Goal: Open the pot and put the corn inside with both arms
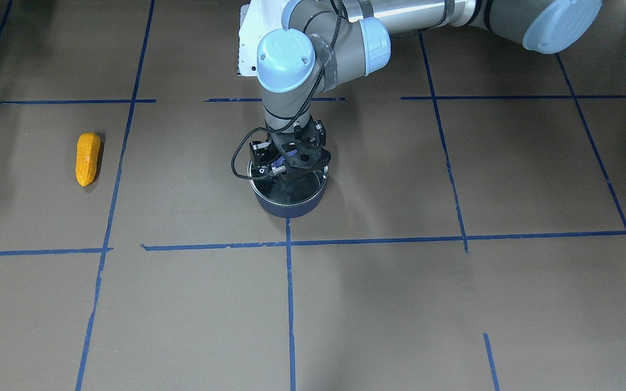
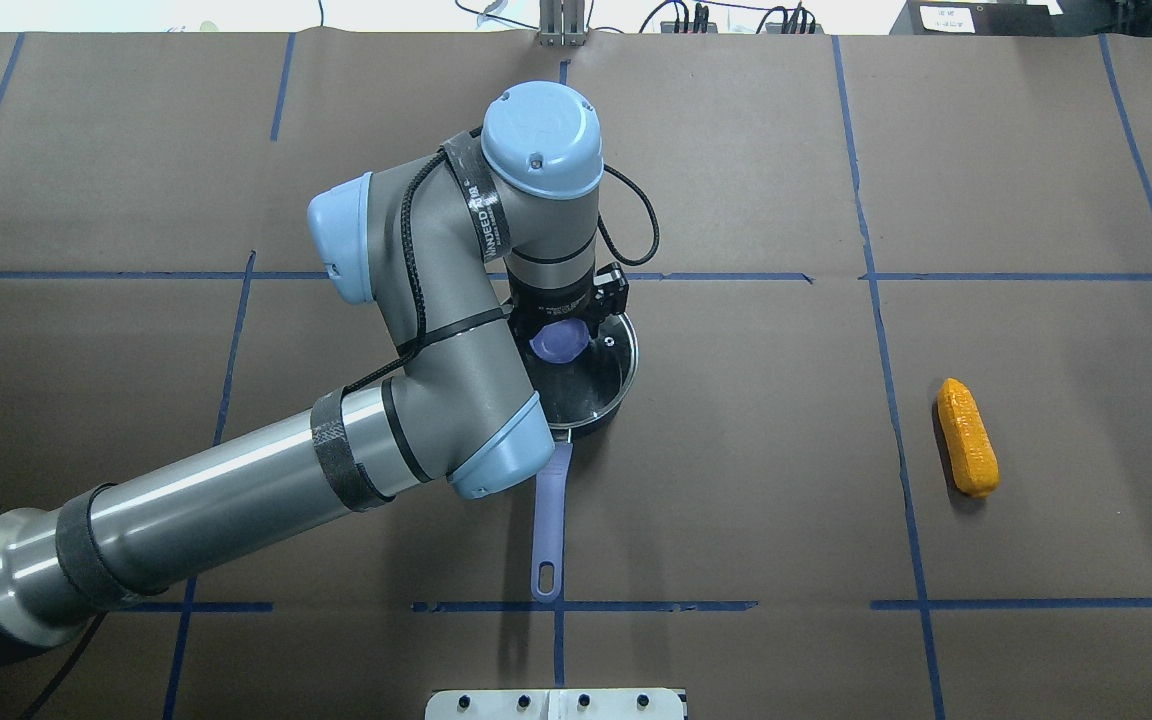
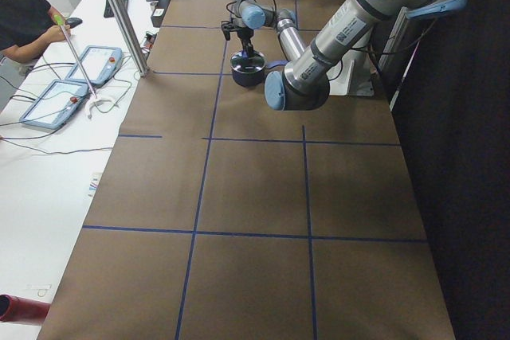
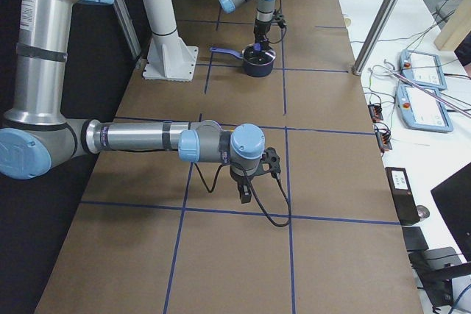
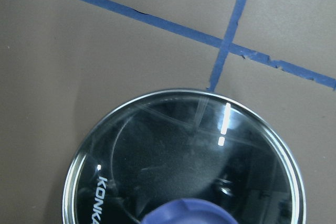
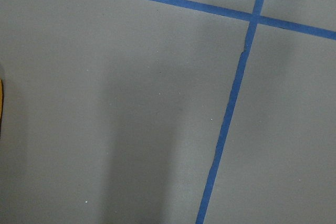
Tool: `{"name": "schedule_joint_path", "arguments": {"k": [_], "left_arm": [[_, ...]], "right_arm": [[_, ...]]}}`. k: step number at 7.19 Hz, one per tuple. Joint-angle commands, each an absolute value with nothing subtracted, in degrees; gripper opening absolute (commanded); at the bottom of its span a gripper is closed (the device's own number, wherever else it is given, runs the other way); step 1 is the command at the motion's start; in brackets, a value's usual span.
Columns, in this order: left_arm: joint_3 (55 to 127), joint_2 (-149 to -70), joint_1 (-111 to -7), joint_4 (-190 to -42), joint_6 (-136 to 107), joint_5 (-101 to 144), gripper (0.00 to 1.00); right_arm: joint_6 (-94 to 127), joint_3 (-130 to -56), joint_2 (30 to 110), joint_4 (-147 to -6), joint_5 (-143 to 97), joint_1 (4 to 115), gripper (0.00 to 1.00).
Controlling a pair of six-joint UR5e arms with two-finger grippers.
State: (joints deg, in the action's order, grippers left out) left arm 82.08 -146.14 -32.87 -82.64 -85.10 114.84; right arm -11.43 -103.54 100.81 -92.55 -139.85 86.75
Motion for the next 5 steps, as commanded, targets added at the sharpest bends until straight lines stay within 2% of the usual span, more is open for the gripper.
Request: {"name": "schedule_joint_path", "arguments": {"k": [1,2,4,5], "left_arm": [[82.61,-146.16,-32.87,-82.79,-85.43,114.96,0.00],[83.75,-146.25,-32.87,-82.36,-85.43,114.96,0.00],[93.64,-145.46,-36.80,-75.47,-84.65,114.96,0.00],[103.09,-137.02,-37.70,-74.02,-80.98,115.05,0.00]], "right_arm": [[-11.43,-103.54,100.98,-92.55,-139.92,86.75,1.00],[-11.43,-103.54,100.99,-92.55,-139.92,86.75,1.00],[-11.43,-103.54,101.07,-92.55,-139.92,86.66,1.00],[-11.43,-103.54,101.07,-92.55,-139.83,86.57,1.00]]}}
